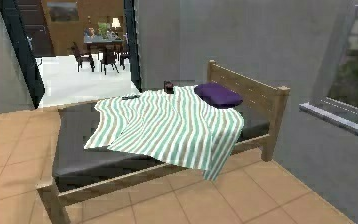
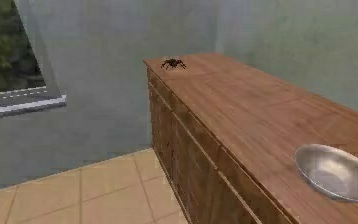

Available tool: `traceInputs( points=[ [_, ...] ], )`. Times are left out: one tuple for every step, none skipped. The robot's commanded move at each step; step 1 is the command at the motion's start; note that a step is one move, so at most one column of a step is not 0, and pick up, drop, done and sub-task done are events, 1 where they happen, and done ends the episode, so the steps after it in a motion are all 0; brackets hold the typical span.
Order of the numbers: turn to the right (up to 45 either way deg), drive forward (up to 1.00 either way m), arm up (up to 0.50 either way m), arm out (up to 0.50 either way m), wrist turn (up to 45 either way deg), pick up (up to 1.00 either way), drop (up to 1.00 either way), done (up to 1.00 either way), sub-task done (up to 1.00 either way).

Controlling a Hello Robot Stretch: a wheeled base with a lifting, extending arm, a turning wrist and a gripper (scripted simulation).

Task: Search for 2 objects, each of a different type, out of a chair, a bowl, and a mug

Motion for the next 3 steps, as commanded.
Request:
traceInputs(
  points=[
    [-21.0, 0.00, 0.00, 0.00, 0.0, 0.00, 0.00, 0.00, 0.00],
    [0.0, 0.05, 0.00, 0.00, 0.0, 0.00, 0.00, 0.00, 0.00],
    [-42.0, 0.00, 0.00, 0.00, 0.0, 0.00, 0.00, 0.00, 0.00]
  ],
)
